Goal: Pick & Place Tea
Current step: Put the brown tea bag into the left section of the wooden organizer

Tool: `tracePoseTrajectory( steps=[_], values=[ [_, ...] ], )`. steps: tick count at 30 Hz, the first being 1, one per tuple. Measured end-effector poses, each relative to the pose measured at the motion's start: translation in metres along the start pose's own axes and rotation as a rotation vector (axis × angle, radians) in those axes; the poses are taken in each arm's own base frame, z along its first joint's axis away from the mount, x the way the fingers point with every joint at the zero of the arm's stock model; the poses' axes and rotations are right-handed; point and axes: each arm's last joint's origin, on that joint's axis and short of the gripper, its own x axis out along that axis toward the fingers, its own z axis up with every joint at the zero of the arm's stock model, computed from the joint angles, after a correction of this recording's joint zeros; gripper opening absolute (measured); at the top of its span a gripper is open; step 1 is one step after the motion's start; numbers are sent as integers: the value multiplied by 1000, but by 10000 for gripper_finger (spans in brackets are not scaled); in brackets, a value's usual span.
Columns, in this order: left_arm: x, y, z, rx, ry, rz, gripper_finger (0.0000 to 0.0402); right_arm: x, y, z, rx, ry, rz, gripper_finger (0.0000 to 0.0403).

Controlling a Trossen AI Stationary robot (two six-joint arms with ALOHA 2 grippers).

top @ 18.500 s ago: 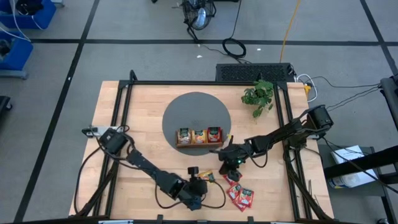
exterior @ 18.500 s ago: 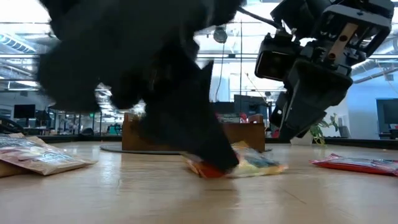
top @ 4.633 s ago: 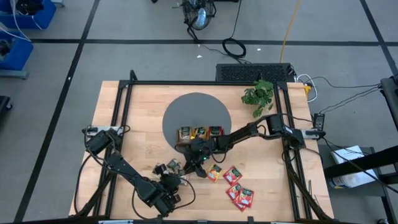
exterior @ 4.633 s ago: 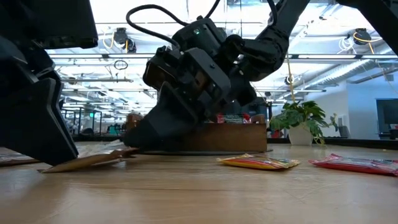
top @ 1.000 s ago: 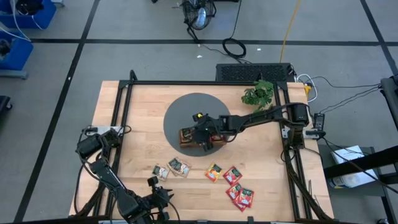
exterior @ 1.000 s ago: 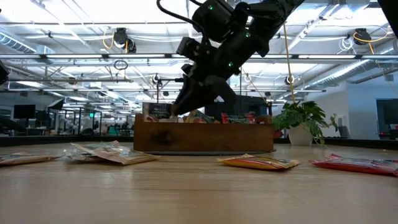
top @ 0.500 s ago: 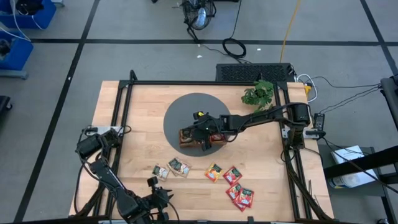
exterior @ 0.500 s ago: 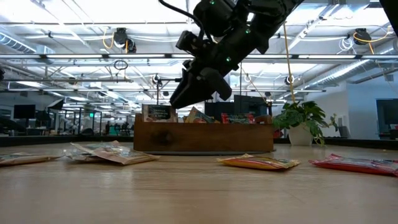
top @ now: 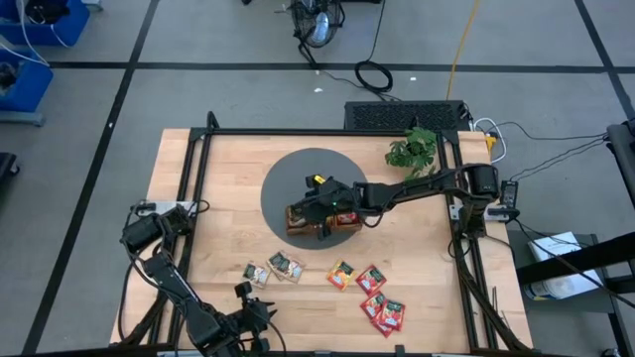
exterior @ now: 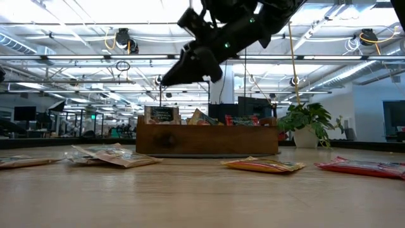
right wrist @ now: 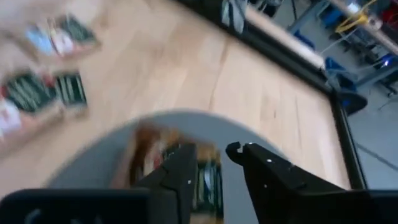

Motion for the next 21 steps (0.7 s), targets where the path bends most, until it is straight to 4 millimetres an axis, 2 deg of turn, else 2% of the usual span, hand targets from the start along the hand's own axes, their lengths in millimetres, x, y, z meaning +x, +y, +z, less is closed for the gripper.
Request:
tracePoseTrajectory(
  steps=[6,11,15,21],
  values=[
    [0,0,0,-5,-1,-2,88,0,3,4,167,-53,44,68],
    [0,0,0,-19,0,-4,88,1,11,-10,176,-23,82,46],
    [0,-1,0,-15,3,-6,88,1,14,-20,168,4,92,47],
    [1,0,1,6,-1,0,88,11,2,-32,203,-50,57,68]
  ],
)
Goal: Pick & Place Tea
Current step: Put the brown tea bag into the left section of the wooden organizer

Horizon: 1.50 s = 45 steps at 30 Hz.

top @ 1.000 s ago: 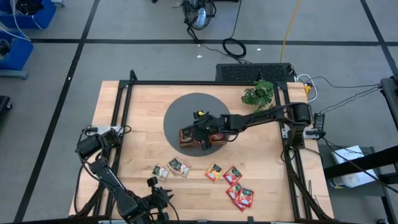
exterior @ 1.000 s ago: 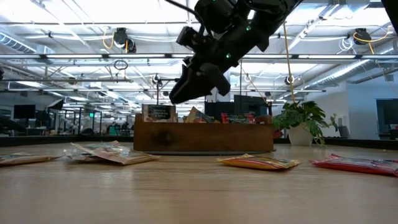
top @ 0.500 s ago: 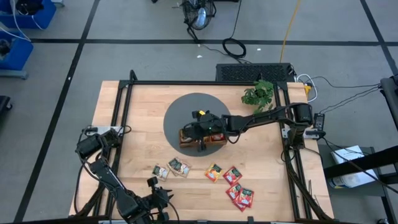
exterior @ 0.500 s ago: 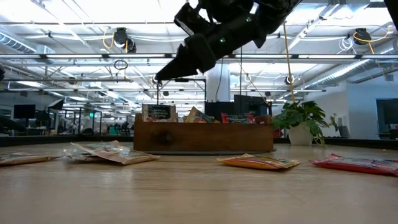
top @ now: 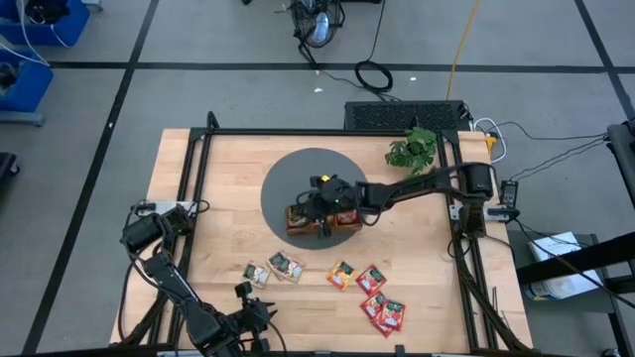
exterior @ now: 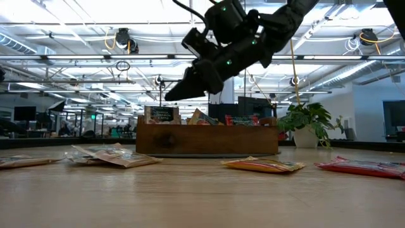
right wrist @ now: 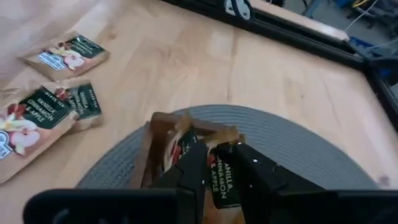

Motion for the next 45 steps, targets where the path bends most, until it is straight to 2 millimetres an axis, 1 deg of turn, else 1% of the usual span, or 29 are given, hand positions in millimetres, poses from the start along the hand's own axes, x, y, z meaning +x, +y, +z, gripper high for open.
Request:
tracePoseTrajectory(
  steps=[4,7,12,14,17,22,28,30,35,38,41,43,45],
  values=[
    [1,0,0,0,1,3,88,9,-2,-8,38,-24,35,67],
    [1,1,0,2,1,4,88,17,-1,-21,52,26,34,60],
    [-2,-1,-2,-4,0,-3,88,17,-6,-29,58,121,-90,49],
    [-2,-1,-2,-8,0,-4,88,15,-9,-29,63,133,-125,47],
    [-2,-1,-2,-10,-1,-4,88,14,-12,-26,69,113,-130,46],
    [-2,-1,-2,-11,-1,-5,88,14,-9,-26,111,96,-61,45],
    [-2,-1,-2,-12,-2,-5,88,13,-7,-23,175,91,-72,45],
    [-2,-1,-2,-14,-2,-5,88,11,-9,-21,182,89,-107,45],
    [-2,-1,-2,-18,-2,-6,88,6,-13,-20,148,131,-164,45],
    [-2,-1,-2,-18,-2,-6,88,6,-12,-20,145,136,-163,45],
    [-2,-1,-2,-15,-2,-6,88,6,-11,-24,166,178,-151,45],
    [-2,-1,-2,-15,-2,-6,88,5,-11,-26,173,194,-147,49],
    [-2,-1,-2,-15,-2,-7,88,5,-11,-27,178,189,-124,64]
  ],
)
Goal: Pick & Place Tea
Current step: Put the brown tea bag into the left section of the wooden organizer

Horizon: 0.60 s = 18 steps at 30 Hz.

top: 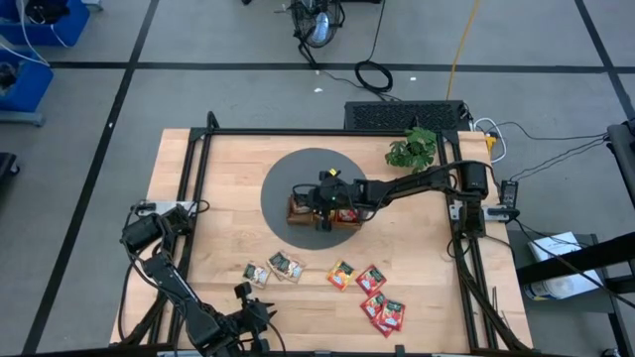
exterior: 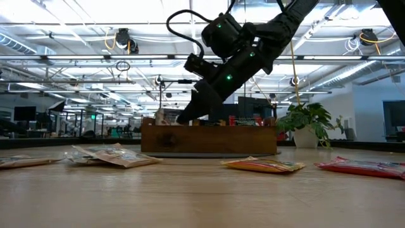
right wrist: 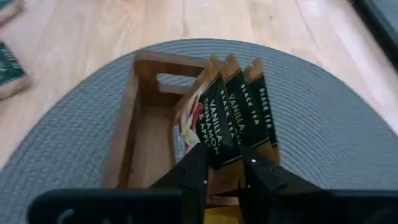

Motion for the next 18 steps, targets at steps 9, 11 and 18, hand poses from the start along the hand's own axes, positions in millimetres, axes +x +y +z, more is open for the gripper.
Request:
tracePoseTrajectory(
  steps=[9,11,18],
  values=[
    [0,0,0,-3,0,0,88,0,-1,6,26,-60,8,169],
    [0,0,0,-3,0,0,88,-2,-2,9,20,-84,2,182],
    [0,0,0,-4,4,-2,88,-17,-6,22,-19,-108,-89,196]
  ],
)
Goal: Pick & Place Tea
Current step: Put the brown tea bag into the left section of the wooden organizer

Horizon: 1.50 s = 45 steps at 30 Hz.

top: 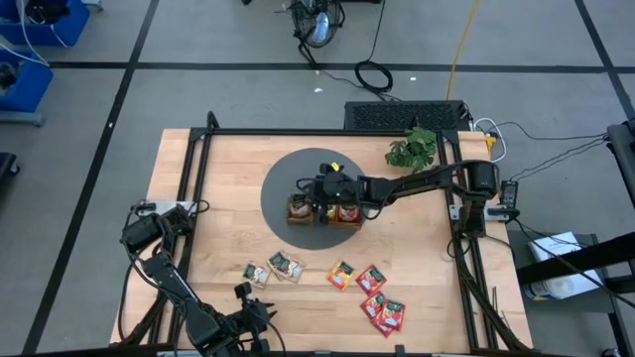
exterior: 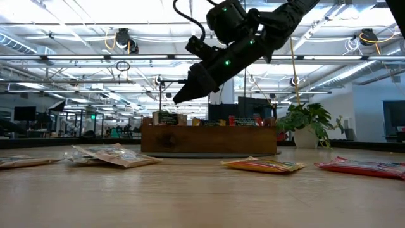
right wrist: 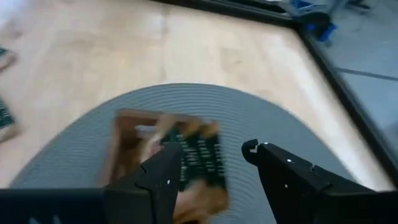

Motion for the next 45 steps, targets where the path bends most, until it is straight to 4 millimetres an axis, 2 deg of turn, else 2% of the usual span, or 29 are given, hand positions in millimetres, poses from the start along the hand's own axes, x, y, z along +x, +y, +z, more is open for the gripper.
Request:
tracePoseTrajectory(
  steps=[6,10,13,16,18,24,29,40,45],
  values=[
    [-1,-1,-1,-2,-1,-3,88,-5,2,10,-59,-57,-12,188],
    [-1,-1,-1,-3,-5,-3,88,-4,1,13,-12,-107,18,162],
    [1,0,1,-7,-5,2,88,1,2,11,2,-122,21,113],
    [2,0,2,-15,-6,1,88,7,3,8,23,-154,17,37],
    [3,0,3,-20,-8,-2,88,12,4,5,44,-159,18,11],
    [1,-1,1,-7,-9,-7,88,22,7,-4,65,-160,23,8],
    [1,-1,1,-3,-9,-8,88,21,15,-1,68,-195,131,3],
    [1,-1,1,-4,-9,-7,88,19,52,-12,19,-76,256,1],
    [1,-1,1,-3,-9,-7,88,21,48,-13,20,-74,241,0]
  ],
)
